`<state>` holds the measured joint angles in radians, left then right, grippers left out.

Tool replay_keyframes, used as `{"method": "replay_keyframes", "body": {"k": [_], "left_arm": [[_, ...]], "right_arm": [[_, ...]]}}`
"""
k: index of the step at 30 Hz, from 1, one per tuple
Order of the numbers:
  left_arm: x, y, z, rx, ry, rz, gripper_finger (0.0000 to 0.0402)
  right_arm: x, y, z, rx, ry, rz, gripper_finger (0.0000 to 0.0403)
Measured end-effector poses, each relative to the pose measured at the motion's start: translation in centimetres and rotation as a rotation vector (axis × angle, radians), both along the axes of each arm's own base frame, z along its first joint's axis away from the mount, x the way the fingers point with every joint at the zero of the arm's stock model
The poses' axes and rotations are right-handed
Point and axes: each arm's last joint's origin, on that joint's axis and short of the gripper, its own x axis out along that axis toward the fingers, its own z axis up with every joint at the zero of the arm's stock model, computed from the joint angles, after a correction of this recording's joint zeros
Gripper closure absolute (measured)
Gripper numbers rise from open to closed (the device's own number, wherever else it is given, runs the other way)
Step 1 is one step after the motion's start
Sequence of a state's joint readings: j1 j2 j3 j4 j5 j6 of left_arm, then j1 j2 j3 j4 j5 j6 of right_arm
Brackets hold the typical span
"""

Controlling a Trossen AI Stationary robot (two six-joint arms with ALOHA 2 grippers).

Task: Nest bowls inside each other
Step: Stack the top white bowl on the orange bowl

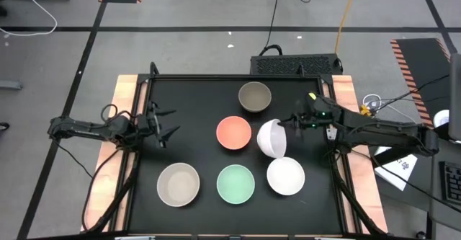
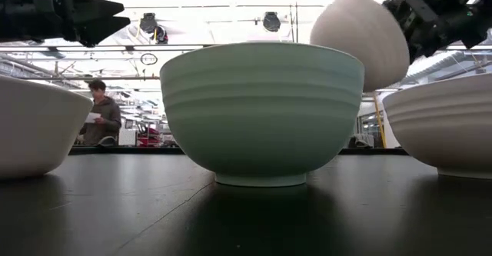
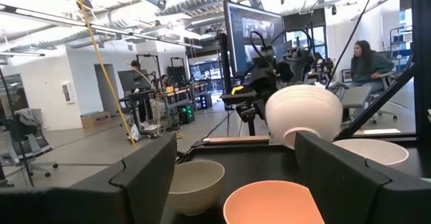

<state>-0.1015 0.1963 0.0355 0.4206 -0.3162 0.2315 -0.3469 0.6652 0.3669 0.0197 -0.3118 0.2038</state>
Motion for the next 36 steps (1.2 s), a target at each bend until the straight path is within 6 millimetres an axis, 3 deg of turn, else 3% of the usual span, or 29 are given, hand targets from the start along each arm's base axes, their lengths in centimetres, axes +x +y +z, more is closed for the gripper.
{"method": "replay_keyframes", "body": {"k": [8,29,36], "left_arm": [[0.0,0.0,0.1,-0.009,-0.002,-0.002,0.0097],[0.0,0.0,0.0,-0.032,0.002,-0.009,0.0103],[0.0,0.0,-0.1,-0.045,0.01,-0.013,0.0101]], "right_arm": [[1.6,1.1,1.2,-0.048,-0.191,0.097,0.0403],[4.8,0.6,-0.5,-0.145,-0.195,0.165,0.0403],[5.9,0.3,0.7,-0.172,-0.205,0.167,0.0403]]}}
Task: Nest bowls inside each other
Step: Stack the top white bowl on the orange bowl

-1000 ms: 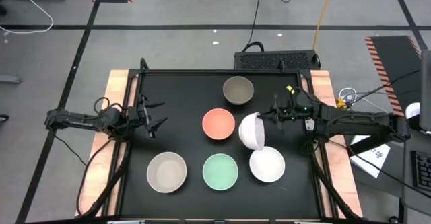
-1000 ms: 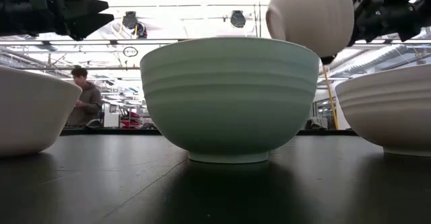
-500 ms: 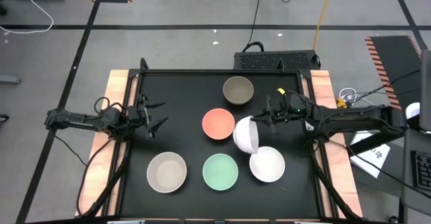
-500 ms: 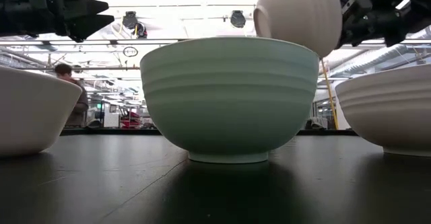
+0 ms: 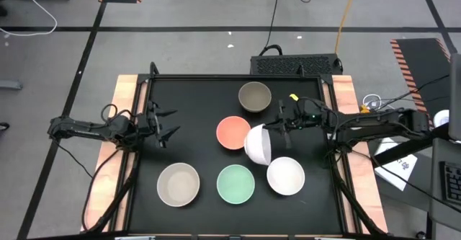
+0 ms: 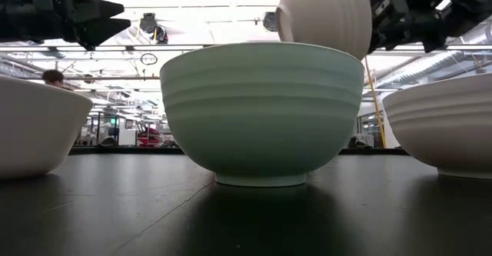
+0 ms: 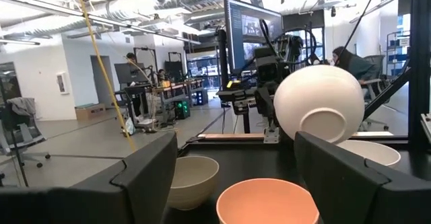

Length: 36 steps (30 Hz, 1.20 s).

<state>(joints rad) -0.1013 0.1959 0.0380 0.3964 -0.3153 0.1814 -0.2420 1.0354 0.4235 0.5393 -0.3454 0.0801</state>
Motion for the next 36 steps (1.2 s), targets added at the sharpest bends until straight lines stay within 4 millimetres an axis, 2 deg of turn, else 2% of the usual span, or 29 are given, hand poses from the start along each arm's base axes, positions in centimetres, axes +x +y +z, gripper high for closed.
{"method": "replay_keyframes", "body": {"k": [19,32,36], "left_arm": [[0.0,0.0,-0.2,0.014,0.019,0.002,0.0108],[0.1,0.0,-0.2,0.027,0.031,0.005,0.011],[0.1,0.0,-0.3,0.029,0.033,0.005,0.011]], "right_arm": [[5.1,-4.1,4.8,0.004,0.341,-0.101,0.0403],[9.6,-5.6,6.7,0.031,0.524,-0.073,0.0403],[10.6,-5.9,6.6,0.051,0.594,-0.065,0.0403]]}}
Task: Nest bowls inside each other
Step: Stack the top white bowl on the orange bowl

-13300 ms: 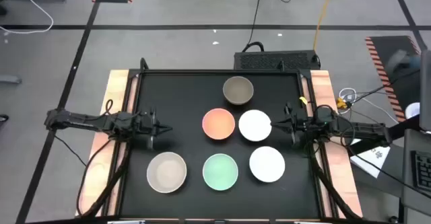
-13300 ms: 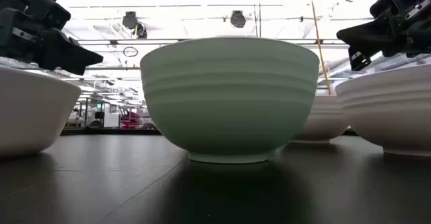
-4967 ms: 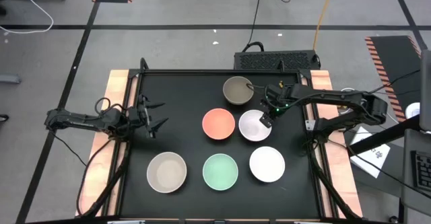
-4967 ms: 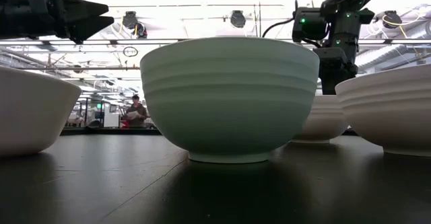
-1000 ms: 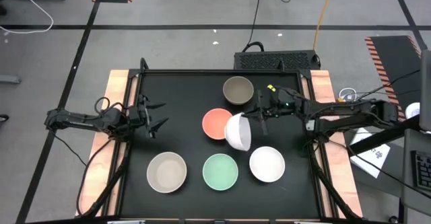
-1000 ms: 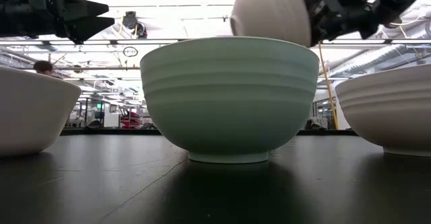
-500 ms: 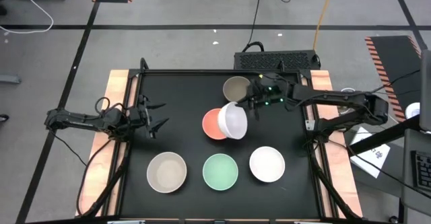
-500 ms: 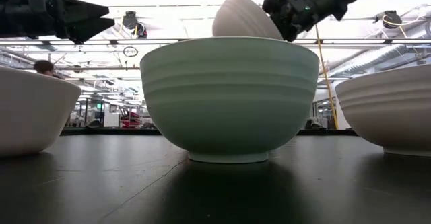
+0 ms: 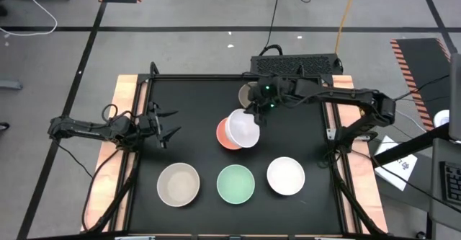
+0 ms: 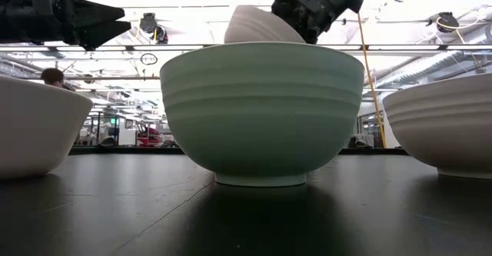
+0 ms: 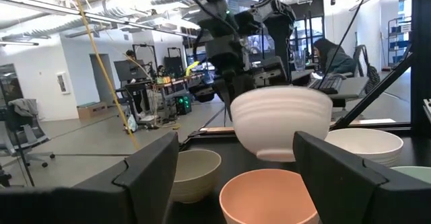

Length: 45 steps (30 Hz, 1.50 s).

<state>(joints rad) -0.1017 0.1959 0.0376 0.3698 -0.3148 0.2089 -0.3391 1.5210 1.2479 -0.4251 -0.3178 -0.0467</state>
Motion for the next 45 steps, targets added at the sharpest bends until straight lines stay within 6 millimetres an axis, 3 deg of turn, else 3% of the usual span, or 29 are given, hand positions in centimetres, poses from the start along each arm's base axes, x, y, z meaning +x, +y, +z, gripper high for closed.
{"method": "replay_keyframes", "body": {"k": [20,30,45], "left_arm": [[0.0,0.0,0.0,0.014,0.008,0.003,0.011],[0.1,0.0,-0.2,0.009,0.027,0.001,0.011],[0.1,0.0,-0.4,0.009,0.041,0.0,0.011]], "right_arm": [[4.7,-1.9,-0.9,0.04,0.152,0.047,0.0403],[5.2,-3.2,-1.5,0.056,0.226,0.032,0.0403],[5.4,-2.9,-2.6,0.064,0.314,0.033,0.0403]]}}
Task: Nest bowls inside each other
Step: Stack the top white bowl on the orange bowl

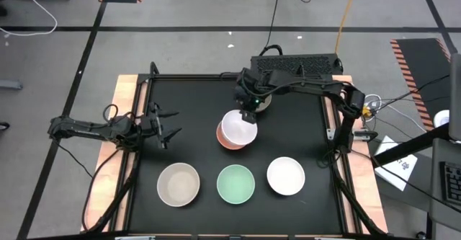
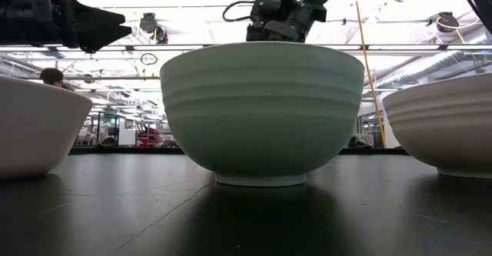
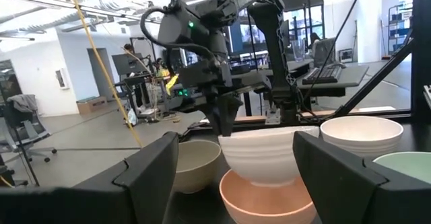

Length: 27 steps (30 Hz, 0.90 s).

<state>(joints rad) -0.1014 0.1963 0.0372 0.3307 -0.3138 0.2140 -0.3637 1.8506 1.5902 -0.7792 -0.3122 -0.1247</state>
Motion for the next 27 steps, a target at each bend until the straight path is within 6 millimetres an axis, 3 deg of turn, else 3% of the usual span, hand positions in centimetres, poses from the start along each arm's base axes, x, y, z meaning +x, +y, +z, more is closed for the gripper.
{"method": "replay_keyframes", "body": {"k": [9,14,27], "left_arm": [[0.0,0.0,0.0,-0.006,0.0,-0.002,0.011],[0.0,0.0,-0.1,-0.006,0.009,-0.002,0.011],[0.0,0.0,-0.2,-0.007,0.014,-0.002,0.011]], "right_arm": [[0.6,0.2,-2.5,0.016,0.101,0.004,0.0403],[0.1,0.7,-2.5,-0.075,0.196,-0.013,0.0403],[-0.7,0.8,-2.5,-0.045,0.287,-0.05,0.0403]]}}
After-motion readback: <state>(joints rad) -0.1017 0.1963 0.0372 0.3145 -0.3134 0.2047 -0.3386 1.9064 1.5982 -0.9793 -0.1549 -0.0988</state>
